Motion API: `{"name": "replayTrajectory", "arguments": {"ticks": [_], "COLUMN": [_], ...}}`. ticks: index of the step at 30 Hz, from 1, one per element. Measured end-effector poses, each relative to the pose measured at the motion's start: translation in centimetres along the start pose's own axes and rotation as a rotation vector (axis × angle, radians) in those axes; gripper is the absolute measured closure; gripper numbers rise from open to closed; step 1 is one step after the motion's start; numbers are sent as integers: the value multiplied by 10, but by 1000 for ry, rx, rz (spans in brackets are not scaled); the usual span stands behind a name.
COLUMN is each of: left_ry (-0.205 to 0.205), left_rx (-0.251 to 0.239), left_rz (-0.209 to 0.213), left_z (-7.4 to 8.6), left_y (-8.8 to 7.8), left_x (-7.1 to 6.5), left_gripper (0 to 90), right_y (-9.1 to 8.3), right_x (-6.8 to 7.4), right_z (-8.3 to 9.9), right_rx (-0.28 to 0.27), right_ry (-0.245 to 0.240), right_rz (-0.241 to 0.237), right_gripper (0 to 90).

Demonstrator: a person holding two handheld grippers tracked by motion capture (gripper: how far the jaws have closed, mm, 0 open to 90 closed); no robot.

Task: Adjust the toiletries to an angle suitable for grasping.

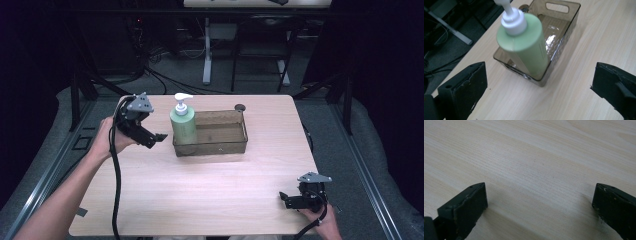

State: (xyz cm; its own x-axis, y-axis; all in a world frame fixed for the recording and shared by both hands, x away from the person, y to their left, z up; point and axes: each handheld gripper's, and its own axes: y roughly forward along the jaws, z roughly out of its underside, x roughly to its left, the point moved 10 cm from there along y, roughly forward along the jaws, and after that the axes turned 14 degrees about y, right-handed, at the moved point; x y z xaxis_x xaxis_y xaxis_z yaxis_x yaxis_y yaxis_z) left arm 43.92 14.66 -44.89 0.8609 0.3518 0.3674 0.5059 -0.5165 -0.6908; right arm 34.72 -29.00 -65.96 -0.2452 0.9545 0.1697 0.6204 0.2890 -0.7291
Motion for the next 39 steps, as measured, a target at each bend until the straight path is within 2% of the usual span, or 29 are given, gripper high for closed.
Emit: {"name": "replayTrajectory", "arguments": {"ticks": [11,17,20,24,26,28,29,31,33,34,36,39], "left_ry": [-118,-192,-229,-273,-318,-376,-386,-385,-445,-459,-443,-440], "left_rx": [-48,-23,-34,-54,-59,-87,-89,-59,-59,-42,-9,-5], "left_rz": [-44,-62,-82,-78,-69,-46,-35,-34,-6,1,-5,1], "left_z": [50,85,100,116,126,135,140,151,159,163,167,166], "left_y": [14,28,33,40,45,51,55,65,73,77,82,87], "left_x": [-45,-66,-68,-71,-72,-74,-76,-78,-81,-82,-83,-84], "left_gripper": [0,0,0,0,0,0,0,0,0,0,0,0], "right_y": [0,0,0,0,0,0,0,0,0,0,0,0], "right_x": [0,-1,0,0,0,0,0,0,0,0,0,0], "right_z": [0,0,0,0,0,0,0,0,0,0,0,0], "right_rx": [-1,-2,-2,-2,-1,-1,-2,-1,-1,-1,-1,-1], "right_ry": [2,3,4,3,3,4,3,3,3,2,3,2], "right_rz": [2,7,4,4,4,4,4,4,3,4,3,3], "right_gripper": [0,0,0,0,0,0,0,0,0,0,0,0]}}
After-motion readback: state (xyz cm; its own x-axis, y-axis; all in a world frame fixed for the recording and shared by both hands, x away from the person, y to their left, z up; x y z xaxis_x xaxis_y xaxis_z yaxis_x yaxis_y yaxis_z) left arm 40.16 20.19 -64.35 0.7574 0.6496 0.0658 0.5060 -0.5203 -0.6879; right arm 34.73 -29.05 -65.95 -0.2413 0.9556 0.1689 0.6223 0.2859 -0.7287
